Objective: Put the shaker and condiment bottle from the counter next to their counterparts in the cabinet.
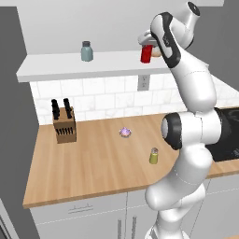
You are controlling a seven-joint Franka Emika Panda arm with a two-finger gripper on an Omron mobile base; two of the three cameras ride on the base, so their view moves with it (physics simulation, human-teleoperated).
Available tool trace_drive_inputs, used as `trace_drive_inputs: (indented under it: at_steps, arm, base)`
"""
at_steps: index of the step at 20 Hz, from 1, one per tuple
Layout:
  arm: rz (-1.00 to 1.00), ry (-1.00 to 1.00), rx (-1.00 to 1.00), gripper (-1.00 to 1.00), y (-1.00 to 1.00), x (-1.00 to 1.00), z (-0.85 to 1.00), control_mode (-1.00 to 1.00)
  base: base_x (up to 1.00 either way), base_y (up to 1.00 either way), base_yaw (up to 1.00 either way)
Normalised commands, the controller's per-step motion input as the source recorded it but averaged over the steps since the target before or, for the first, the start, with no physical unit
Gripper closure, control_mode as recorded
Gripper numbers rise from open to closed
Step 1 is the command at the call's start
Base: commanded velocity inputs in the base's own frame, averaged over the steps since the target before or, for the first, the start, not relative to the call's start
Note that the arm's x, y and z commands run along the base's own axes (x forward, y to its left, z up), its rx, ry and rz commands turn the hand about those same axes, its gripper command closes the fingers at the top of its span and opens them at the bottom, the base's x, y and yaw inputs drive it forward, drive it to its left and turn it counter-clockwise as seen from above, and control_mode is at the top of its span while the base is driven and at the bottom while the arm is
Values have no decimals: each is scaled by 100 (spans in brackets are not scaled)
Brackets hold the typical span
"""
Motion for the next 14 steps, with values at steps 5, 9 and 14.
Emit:
trace_drive_inputs:
  at_steps: [5,9,14]
  arm:
    - [0,0,0,-100,0,1,-4,-100]
    - [1,0,0,-100,0,0,1,-100]
    - [1,0,0,-100,0,0,21,-100]
  base:
    - [0,0,0]
    - [0,0,0]
    - [0,0,0]
